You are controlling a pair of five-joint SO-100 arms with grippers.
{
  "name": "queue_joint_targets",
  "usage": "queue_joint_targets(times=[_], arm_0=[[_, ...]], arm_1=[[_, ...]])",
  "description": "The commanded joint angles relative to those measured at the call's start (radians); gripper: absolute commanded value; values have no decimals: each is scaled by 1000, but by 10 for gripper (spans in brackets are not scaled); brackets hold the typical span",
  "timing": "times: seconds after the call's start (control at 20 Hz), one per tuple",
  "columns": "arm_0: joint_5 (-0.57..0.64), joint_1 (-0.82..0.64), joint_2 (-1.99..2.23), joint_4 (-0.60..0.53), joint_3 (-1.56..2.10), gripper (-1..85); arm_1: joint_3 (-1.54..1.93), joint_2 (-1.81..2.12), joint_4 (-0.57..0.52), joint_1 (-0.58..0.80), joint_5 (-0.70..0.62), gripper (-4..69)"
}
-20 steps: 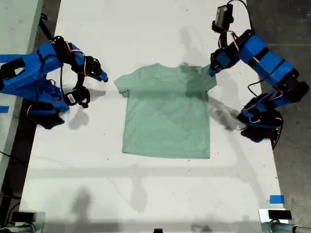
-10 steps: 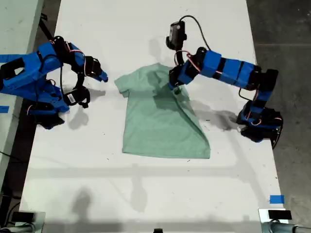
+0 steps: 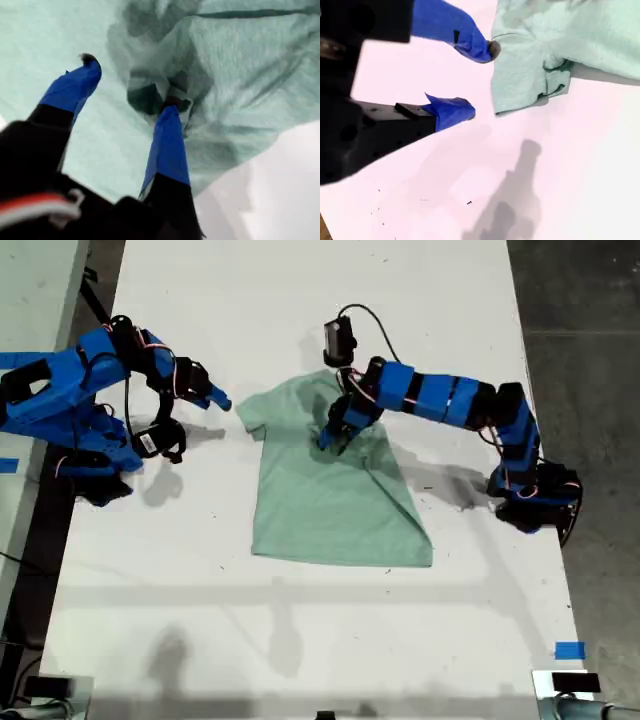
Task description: Fold tshirt
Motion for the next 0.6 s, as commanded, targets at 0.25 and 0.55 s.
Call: queue_joint_targets(times=[0.25, 0.55], arm_0=[[6, 2, 2, 17, -115, 217], [75, -97, -354, -129, -176, 250]], arm_1=[[249, 641, 183, 60, -61, 218], [466, 782, 94, 41, -17, 204]])
